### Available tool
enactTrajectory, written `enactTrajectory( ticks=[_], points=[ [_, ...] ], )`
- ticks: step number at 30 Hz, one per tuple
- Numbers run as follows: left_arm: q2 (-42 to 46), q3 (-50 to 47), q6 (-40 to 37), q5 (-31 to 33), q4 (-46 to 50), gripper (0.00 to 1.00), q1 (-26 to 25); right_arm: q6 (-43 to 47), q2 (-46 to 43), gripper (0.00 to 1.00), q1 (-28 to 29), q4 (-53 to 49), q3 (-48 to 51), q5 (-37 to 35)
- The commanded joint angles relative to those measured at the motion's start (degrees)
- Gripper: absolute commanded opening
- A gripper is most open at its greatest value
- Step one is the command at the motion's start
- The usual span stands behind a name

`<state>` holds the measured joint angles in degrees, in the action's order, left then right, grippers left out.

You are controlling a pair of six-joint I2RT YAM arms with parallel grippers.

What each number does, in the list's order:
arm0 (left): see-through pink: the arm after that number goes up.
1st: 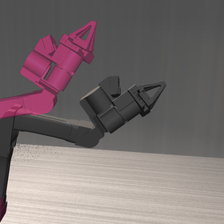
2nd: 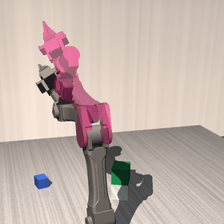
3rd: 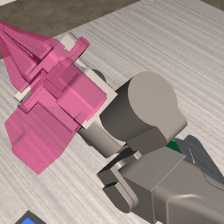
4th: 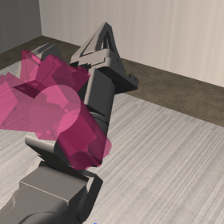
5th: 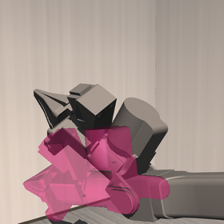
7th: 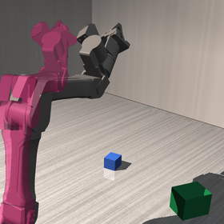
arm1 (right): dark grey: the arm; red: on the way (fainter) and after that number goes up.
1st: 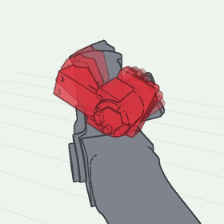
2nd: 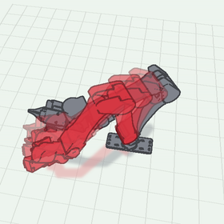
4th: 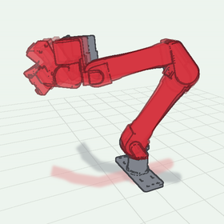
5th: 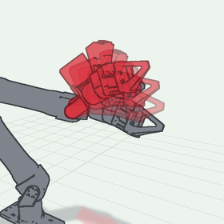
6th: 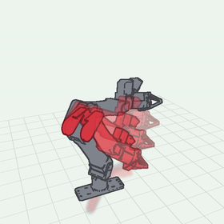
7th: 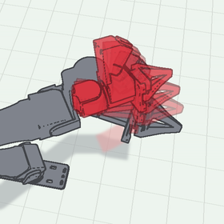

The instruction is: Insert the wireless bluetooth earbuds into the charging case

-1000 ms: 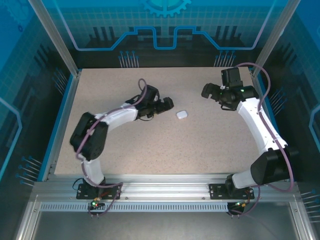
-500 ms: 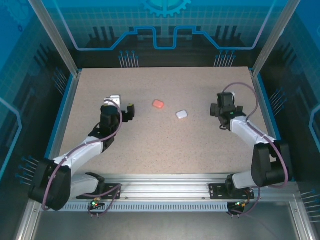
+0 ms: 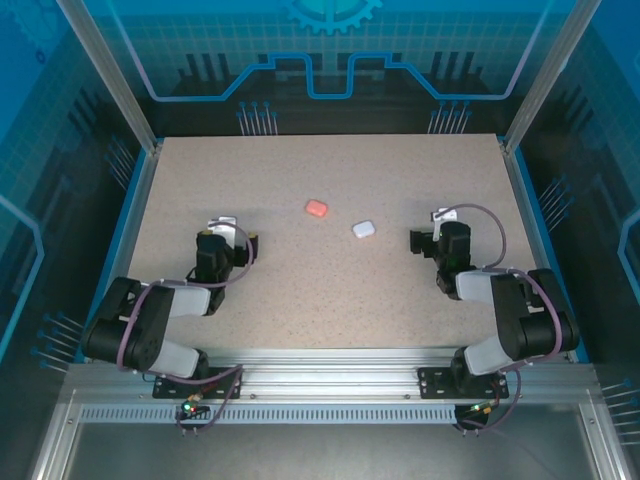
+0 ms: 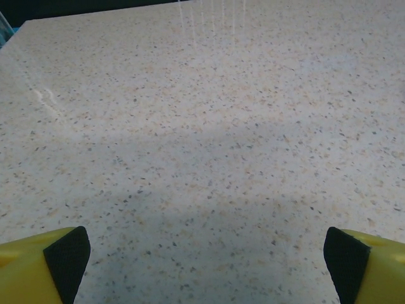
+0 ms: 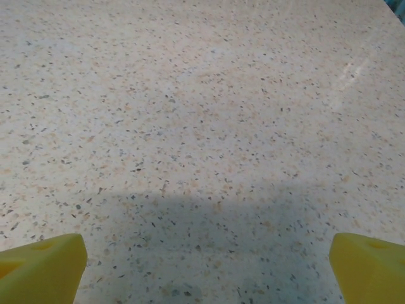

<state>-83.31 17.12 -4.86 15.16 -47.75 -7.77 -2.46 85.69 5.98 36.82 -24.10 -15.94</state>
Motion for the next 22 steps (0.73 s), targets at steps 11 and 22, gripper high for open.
enactTrajectory(
  ticks=[11,22],
  points=[
    [-4.0,6.0,4.7,-8.5,0.8,0.99,6.3,1.3,0.4,1.00,-1.0,8.4,0.5,3.8],
    [-3.9,6.1,4.9,-8.7,1.1,0.99,6.4,1.9,0.5,1.00,-2.3,7.3,-0.1,9.3]
  ],
)
